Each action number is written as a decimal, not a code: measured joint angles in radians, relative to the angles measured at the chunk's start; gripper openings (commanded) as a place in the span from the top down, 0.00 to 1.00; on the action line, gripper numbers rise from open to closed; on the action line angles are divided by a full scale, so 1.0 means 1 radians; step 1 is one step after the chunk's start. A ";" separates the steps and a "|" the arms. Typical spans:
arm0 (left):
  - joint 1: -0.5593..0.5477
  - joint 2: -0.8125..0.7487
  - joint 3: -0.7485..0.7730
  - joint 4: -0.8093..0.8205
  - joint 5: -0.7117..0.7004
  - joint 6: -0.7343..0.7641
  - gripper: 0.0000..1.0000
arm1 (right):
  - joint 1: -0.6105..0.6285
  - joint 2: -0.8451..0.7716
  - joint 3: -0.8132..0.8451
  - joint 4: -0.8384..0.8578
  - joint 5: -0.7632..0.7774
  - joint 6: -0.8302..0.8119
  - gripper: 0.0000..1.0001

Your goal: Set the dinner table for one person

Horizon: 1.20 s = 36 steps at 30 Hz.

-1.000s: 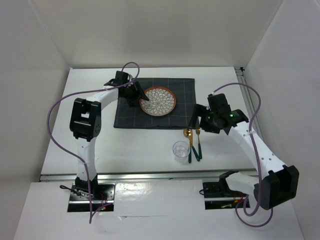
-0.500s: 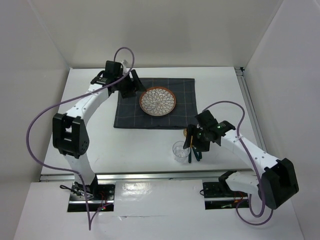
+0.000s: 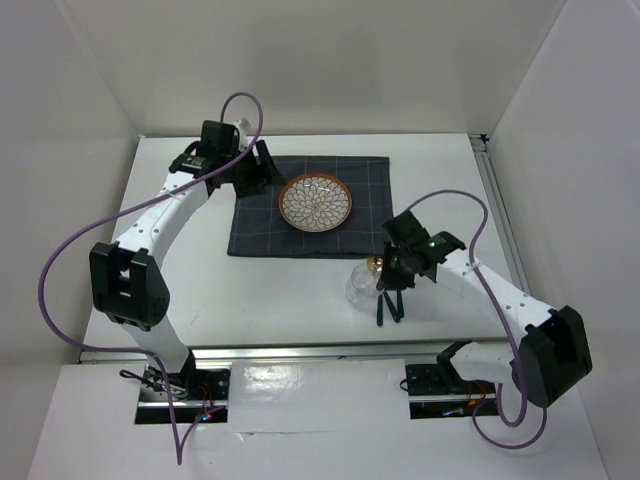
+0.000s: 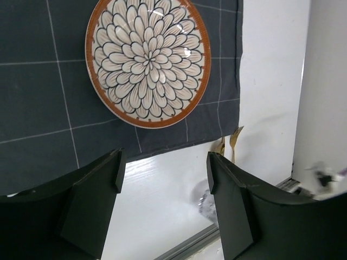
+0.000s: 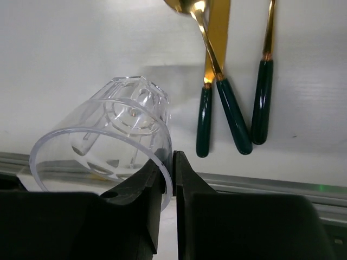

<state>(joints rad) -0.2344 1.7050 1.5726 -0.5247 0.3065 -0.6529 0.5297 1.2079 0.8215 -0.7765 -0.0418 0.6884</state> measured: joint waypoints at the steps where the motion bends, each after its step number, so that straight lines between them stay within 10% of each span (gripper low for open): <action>1: 0.000 -0.001 0.000 -0.008 -0.004 0.002 0.22 | 0.000 0.001 0.039 -0.019 0.020 -0.004 1.00; 7: 0.000 -0.047 0.000 -0.059 -0.037 0.024 0.22 | -0.014 0.143 0.441 -0.103 0.182 -0.075 1.00; 20: 0.000 -0.246 -0.153 -0.086 -0.079 0.027 0.22 | -0.230 0.995 1.390 -0.110 0.317 -0.250 1.00; 36: 0.000 -0.270 -0.288 -0.093 -0.081 0.025 0.22 | -0.323 1.223 1.474 -0.048 0.246 -0.261 1.00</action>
<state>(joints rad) -0.2344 1.4349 1.2846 -0.6174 0.2253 -0.6281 0.2062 2.4306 2.2959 -0.8249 0.2039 0.4271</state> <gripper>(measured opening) 0.779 0.173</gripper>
